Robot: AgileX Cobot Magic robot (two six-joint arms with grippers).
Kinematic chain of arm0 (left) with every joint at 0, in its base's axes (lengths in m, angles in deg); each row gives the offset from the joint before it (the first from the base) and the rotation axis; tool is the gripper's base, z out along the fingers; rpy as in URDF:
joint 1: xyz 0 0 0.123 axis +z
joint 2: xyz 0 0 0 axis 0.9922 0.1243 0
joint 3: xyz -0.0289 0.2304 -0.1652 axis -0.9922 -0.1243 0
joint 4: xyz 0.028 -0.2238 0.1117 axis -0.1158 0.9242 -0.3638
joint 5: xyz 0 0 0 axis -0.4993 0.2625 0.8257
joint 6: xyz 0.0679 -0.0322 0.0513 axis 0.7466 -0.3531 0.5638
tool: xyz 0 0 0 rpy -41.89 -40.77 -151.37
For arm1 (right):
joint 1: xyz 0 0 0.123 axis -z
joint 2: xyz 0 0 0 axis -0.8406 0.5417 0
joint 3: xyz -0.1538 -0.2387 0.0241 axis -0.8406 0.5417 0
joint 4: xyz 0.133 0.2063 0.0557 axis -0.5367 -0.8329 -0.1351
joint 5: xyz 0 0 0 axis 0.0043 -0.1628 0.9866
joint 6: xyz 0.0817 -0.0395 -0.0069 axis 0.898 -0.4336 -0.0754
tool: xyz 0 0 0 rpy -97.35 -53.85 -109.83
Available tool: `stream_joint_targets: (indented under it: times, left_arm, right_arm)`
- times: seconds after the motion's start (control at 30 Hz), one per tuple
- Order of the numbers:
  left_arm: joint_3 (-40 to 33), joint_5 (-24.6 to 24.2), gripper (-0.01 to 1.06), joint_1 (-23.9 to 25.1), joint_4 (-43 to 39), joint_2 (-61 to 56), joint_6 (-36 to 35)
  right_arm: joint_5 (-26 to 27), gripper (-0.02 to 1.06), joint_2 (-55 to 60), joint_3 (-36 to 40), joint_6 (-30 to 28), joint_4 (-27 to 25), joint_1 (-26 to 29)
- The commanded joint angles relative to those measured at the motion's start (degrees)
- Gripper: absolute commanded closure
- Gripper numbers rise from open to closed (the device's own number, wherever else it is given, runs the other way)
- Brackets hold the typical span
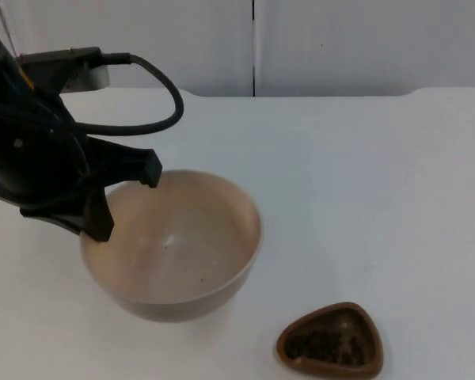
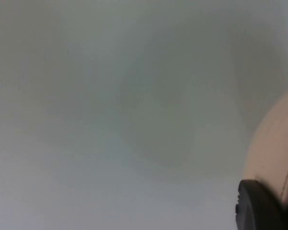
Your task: Pick up the bowl with the left hand and pour the coffee beans from the cup into the bowl with the right hand.
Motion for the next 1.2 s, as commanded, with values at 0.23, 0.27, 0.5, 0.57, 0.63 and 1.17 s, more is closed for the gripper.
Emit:
stream_joint_targets:
  times: [0.23,0.27,0.5,0.57,0.63,1.17]
  left_arm:
    - [-0.23,0.44,1.05,-0.21,0.10,-0.76,-0.01]
    - [-0.23,0.43,1.05,-0.21,0.26,-0.76,-0.01]
    - [-0.23,0.43,1.05,-0.21,0.42,-0.76,-0.01]
    - [-0.23,0.43,1.05,-0.21,0.42,-0.76,-0.01]
    - [-0.23,0.43,1.05,-0.21,0.42,-0.76,-0.01]
    - [-0.23,0.43,1.05,-0.21,0.04,-0.76,-0.01]
  right_arm:
    - [0.57,-0.01,5.47,-4.53,-0.23,-3.25,0.42]
    - [0.57,-0.01,7.63,-5.68,-0.23,-3.52,0.42]
    - [0.57,-0.01,23.78,-11.66,-0.79,-3.82,0.42]
    - [0.57,-0.01,29.34,-13.75,-2.18,-3.82,0.42]
    - [0.57,-0.01,31.63,-14.74,-2.16,-3.82,0.42]
    - [-2.50,0.00,53.47,-28.25,-6.68,-9.31,0.13]
